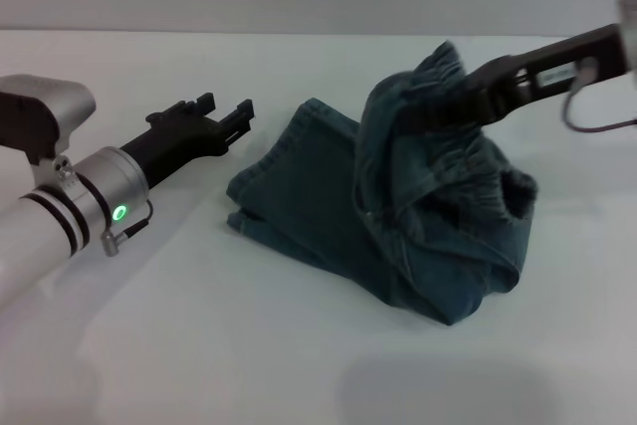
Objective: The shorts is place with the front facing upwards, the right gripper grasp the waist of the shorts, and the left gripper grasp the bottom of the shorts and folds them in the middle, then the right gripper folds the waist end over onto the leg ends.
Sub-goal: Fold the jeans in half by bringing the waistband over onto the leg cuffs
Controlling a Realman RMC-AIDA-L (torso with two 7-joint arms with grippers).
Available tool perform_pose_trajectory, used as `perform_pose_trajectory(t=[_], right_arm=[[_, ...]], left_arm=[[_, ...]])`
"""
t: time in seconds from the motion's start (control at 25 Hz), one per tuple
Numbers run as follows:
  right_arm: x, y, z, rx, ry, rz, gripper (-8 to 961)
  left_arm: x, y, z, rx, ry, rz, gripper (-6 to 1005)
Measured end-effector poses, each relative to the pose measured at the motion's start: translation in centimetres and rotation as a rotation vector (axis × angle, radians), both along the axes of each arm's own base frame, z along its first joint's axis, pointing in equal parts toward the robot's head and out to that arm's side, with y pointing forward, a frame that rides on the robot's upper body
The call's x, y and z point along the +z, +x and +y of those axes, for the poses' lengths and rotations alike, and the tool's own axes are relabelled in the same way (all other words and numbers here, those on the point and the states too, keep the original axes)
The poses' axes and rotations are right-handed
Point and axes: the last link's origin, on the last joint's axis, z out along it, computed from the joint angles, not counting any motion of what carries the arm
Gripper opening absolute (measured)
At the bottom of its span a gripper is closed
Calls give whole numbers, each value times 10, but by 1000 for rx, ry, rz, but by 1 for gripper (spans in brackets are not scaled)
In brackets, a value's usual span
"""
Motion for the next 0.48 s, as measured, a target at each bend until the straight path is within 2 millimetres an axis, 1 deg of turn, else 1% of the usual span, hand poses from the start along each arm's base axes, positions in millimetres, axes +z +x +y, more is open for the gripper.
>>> perform_pose_trajectory(t=[0.12,0.28,0.36,0.48], right_arm=[[-15,-3,6,3,4,-45,81],[-36,-8,13,2,3,-96,81],[-42,-11,16,11,5,-109,150],[-46,-15,18,34,12,-112,253]], left_arm=[[2,-3,-1,0,9,11,616],[-1,-4,-4,-8,9,21,616],[-1,-4,-5,-6,9,21,616],[-2,-5,-6,-1,8,19,616]])
